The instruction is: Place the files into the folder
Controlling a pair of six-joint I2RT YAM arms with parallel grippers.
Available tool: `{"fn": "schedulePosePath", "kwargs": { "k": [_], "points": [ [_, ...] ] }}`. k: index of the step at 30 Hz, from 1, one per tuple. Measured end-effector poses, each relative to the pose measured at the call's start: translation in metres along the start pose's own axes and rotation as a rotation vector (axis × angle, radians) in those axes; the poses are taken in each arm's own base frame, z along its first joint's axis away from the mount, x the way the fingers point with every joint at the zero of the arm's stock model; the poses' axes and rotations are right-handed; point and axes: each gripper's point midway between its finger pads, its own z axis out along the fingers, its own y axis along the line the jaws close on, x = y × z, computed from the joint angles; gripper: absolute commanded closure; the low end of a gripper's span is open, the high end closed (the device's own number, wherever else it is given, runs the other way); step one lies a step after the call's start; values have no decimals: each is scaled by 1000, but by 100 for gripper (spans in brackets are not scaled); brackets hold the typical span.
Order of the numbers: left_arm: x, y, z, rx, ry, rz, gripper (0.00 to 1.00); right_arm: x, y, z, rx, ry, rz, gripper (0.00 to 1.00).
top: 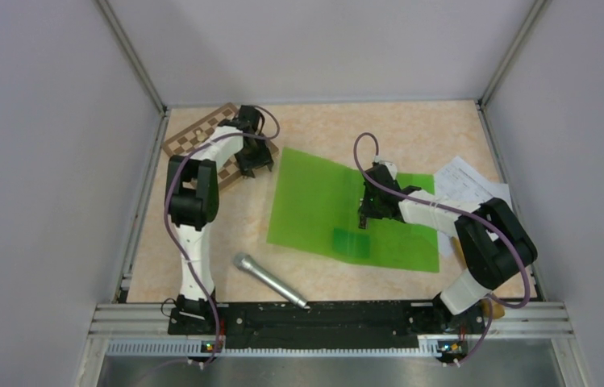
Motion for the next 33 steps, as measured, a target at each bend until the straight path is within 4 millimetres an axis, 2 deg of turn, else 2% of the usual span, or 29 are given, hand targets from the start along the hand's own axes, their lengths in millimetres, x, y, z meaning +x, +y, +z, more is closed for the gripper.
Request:
{"fn": "schedulePosePath", "kwargs": {
  "k": [5,9,11,13,17,19,22,24,27,31,33],
  "points": [
    [8,-4,-2,35,25,8,39,-1,1,1,-4,-3,5,100],
    [38,-9,-26,44,33,13,38,-4,4,4,-10,-8,6,100],
    [49,-16,-51,52,-4,16,38,-6,7,6,-11,-8,4,100],
    [47,-27,-87,76,-98,9,38,-9,11,10,-13,-10,-1,100],
    [41,-46,-171,224,-336,-24,38,-14,18,15,-17,-15,-15,100],
    [31,-54,-212,306,-439,-48,38,-16,21,17,-18,-17,-24,100],
    [16,-68,-245,369,-511,-59,38,-18,24,19,-21,-18,-34,100],
    [13,-80,-251,394,-521,-53,38,-19,26,21,-23,-20,-45,100],
    [27,-96,-247,434,-480,-24,38,-21,29,22,-25,-24,-55,100],
    [45,-119,-236,500,-382,16,39,-22,31,23,-26,-27,-62,100],
    [51,-128,-224,519,-332,26,39,-21,31,23,-27,-28,-69,99]
  ]
}}
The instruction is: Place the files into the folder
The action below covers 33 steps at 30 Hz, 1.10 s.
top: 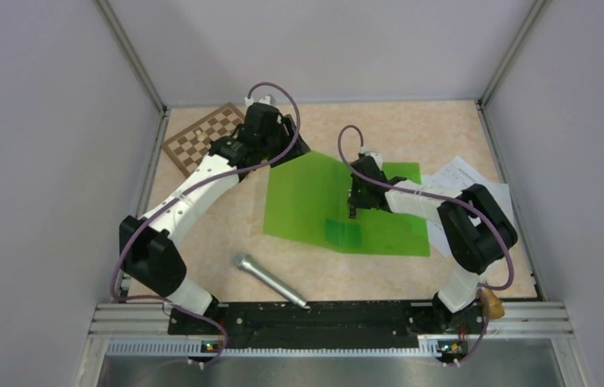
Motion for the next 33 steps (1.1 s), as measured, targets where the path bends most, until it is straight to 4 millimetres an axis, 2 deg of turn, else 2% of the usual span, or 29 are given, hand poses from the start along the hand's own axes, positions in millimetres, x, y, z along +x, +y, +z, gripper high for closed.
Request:
{"fn": "schedulePosePath", "kwargs": {
  "k": [3,7,9,10,11,14,19,22,28,33],
  "points": [
    [18,6,22,-9,74,-9,39,0,1,0,-4,-2,-6,90],
    [44,29,56,-68,177,-37,40,0,3,-1,-27,-7,-11,79],
    [57,45,70,-106,225,-59,40,2,5,-3,-40,-3,-14,67],
    [62,52,75,-126,243,-66,40,3,5,-5,-45,0,-14,55],
    [66,59,78,-145,257,-71,40,4,5,-7,-49,5,-14,48],
    [72,74,81,-182,279,-83,40,-1,9,-18,-69,-4,-13,36],
    [71,82,82,-190,286,-99,40,-32,14,-55,-115,-98,-3,32],
    [72,85,84,-188,295,-98,40,-49,7,-75,-120,-149,15,32],
    [88,95,97,-199,349,-89,41,-75,-38,-101,-39,-223,76,31],
    [99,100,103,-200,388,-80,41,-71,-86,-114,52,-235,137,29]
  ]
}}
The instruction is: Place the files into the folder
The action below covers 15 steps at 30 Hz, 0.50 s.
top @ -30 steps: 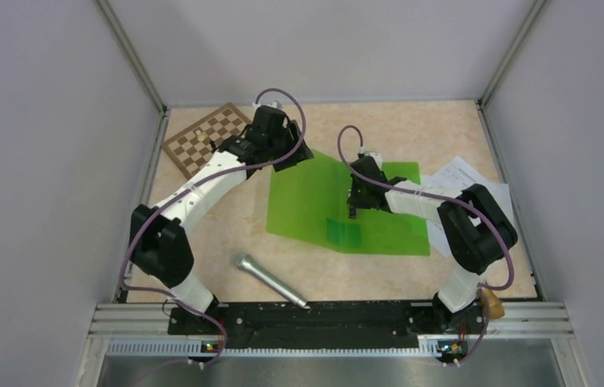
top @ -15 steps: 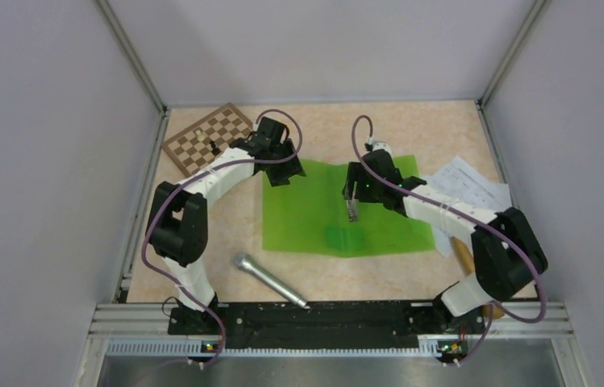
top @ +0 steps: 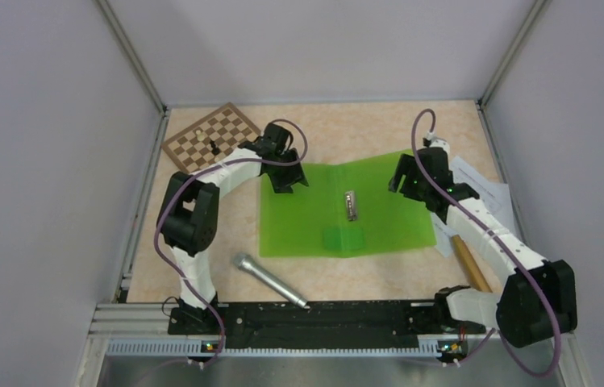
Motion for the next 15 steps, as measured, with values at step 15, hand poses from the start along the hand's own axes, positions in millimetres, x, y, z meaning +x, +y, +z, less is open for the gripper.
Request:
{"fn": "schedulePosePath", "kwargs": {
  "k": [15],
  "points": [
    [9,20,30,-61,62,41,42,40,-53,15,67,137,68,38]
  ]
}}
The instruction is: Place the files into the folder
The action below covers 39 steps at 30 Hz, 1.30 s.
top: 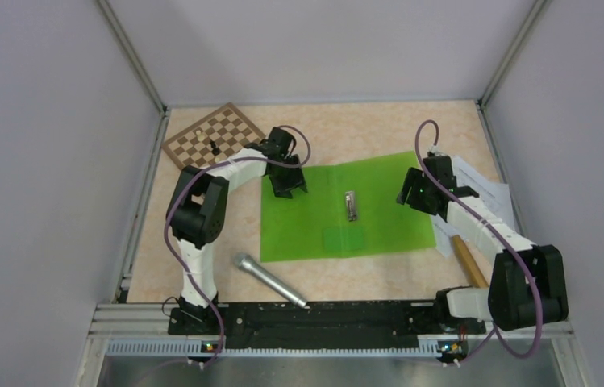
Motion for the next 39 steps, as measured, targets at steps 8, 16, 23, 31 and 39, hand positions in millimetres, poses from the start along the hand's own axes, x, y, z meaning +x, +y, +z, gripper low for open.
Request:
{"fn": "schedulePosePath", "kwargs": {
  "k": [8,16,23,31,39],
  "points": [
    [-4,4,-2,-13,-4,25,42,9,-16,14,82,33,-26,17],
    [-17,4,3,-38,2,48,42,-7,-38,8,122,-12,1,12],
    [-36,-3,8,-35,-15,62,42,15,-39,15,29,54,50,45],
    [-48,-7,14,-39,-11,84,43,15,-19,-4,-111,39,83,100],
    [-43,-15,4,-50,2,124,40,27,-13,-19,-172,-6,133,100]
  ]
}}
